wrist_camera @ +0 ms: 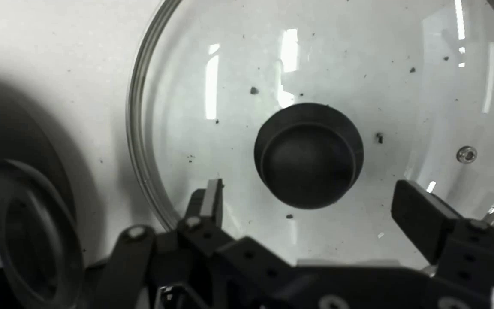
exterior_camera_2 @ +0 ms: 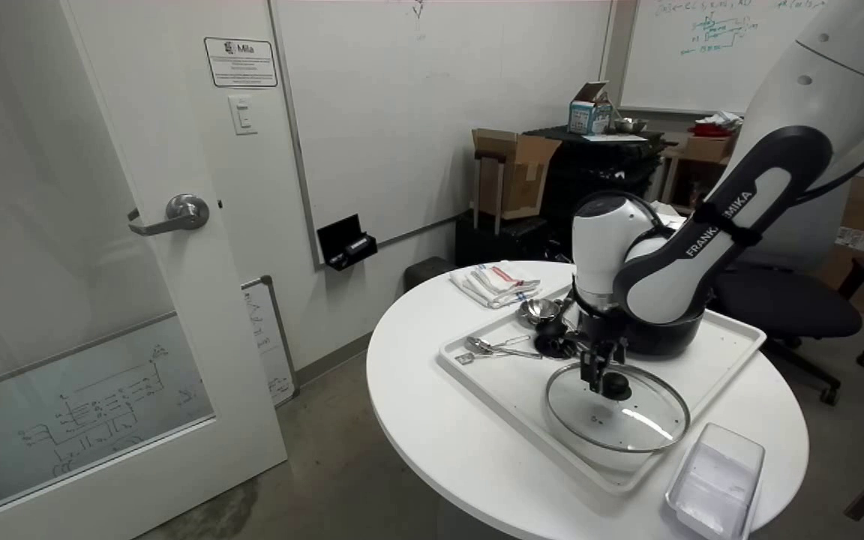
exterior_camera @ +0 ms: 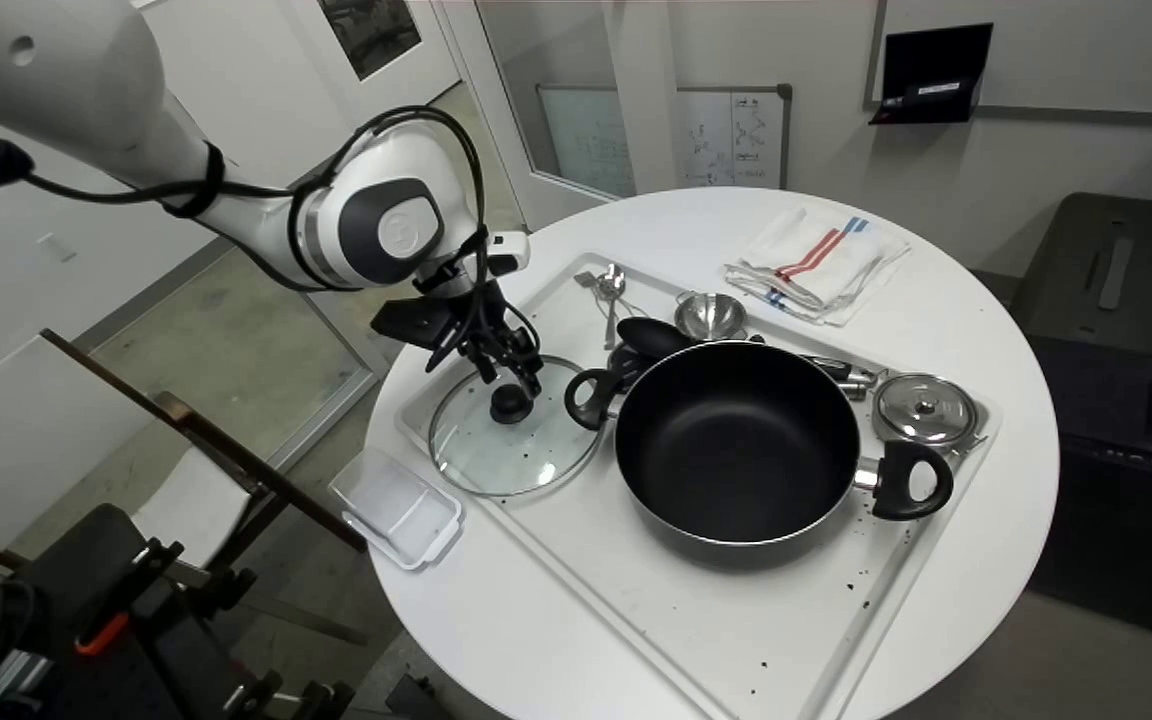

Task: Remove the glass lid from the black pot.

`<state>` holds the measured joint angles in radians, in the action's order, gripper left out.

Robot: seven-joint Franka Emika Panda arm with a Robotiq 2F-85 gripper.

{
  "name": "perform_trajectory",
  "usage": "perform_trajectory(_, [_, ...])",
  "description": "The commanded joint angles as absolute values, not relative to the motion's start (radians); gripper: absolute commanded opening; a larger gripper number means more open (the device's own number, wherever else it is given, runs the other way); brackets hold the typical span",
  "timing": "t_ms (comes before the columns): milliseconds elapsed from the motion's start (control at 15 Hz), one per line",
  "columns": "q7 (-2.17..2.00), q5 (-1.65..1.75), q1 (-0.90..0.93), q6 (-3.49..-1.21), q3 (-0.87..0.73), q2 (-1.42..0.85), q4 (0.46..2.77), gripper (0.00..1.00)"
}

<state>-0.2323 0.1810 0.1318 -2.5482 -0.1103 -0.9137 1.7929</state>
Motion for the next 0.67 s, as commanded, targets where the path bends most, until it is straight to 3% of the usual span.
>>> perform_trajectory(0, [-0.188, 0.168, 0.123, -2.530, -0.101, -0.897, 1.799, 1.00])
perform_trajectory(600, [-0.134, 0.175, 0.118, -2.551, -0.098, -0.856, 1.850, 1.00])
